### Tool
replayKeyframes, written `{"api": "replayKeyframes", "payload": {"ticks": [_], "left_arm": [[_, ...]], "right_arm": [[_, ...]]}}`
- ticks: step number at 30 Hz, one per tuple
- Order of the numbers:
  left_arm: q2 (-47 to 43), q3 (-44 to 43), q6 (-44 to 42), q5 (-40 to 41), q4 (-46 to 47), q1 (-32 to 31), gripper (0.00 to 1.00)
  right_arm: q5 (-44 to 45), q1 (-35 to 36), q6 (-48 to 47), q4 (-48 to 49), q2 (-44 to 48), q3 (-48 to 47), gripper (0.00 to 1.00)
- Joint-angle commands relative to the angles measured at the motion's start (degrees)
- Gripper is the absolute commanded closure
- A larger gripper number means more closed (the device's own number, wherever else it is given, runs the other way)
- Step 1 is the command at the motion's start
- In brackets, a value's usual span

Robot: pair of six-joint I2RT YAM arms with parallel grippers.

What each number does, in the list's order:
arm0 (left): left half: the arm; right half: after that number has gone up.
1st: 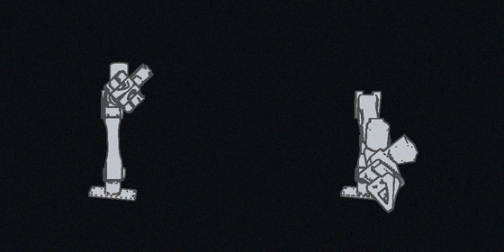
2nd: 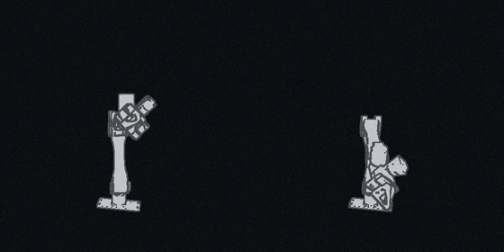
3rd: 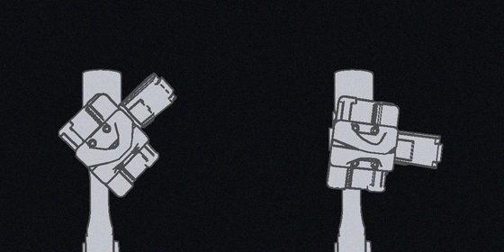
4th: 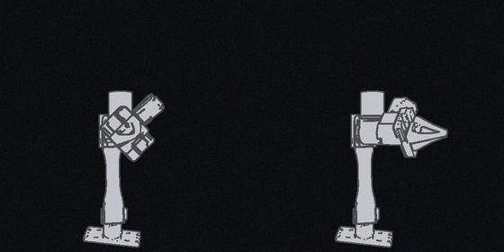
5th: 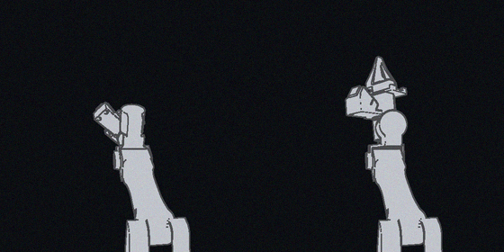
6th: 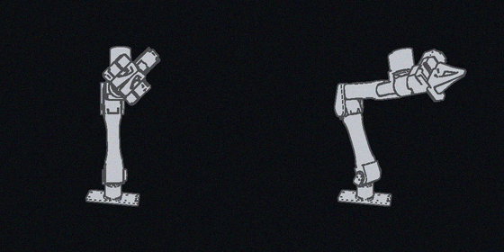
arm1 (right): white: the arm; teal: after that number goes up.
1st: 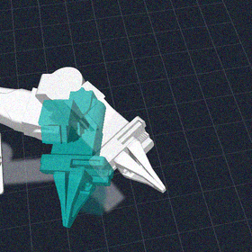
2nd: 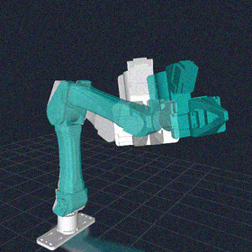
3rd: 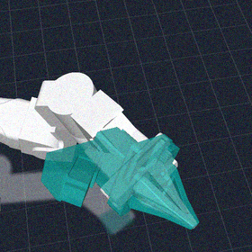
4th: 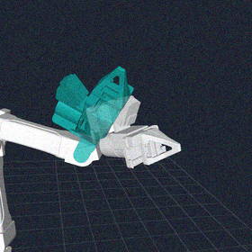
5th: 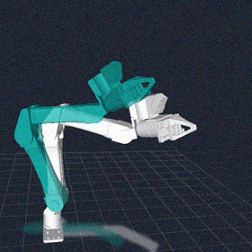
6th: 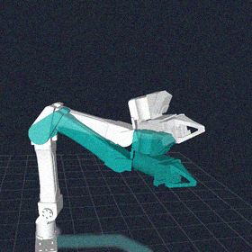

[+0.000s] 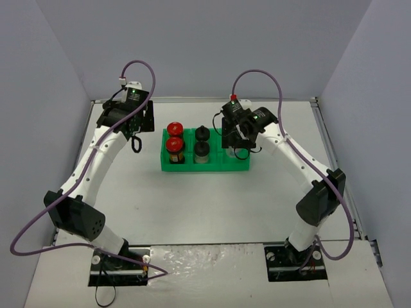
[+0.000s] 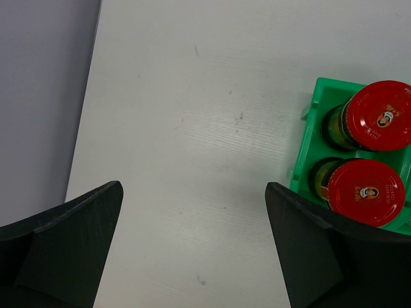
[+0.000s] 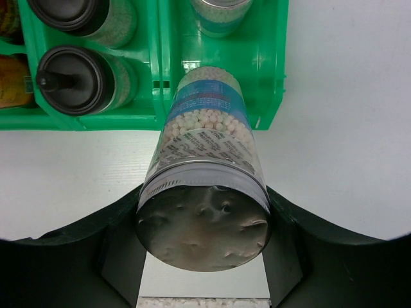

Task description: Organize the condiment bottles

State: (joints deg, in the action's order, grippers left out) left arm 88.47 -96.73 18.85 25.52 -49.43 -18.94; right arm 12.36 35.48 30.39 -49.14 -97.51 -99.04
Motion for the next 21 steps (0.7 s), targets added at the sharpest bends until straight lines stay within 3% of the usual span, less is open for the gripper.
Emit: {"api": "replayKeyframes", "payload": {"ticks": [1,9,21], "left_arm": [[-2.48,-3.7,-0.1,1.02,0.74,0.39,0.09],[-2.11,-4.45,-0.22,1.11,0.43,0.39,0.09],[-1.7,-4.77,-0.26,1.62,0.12,0.39,0.09]], "right_arm": [[0.33,-2.68,-1.97,4.22,-2.12,-1.16,1.0],[-2.49,-6.48,-2.45,8.36,-5.12,0.85,1.0],[-4.99,-6.84,-2.89,10.87,-7.52,2.67,1.0]]}}
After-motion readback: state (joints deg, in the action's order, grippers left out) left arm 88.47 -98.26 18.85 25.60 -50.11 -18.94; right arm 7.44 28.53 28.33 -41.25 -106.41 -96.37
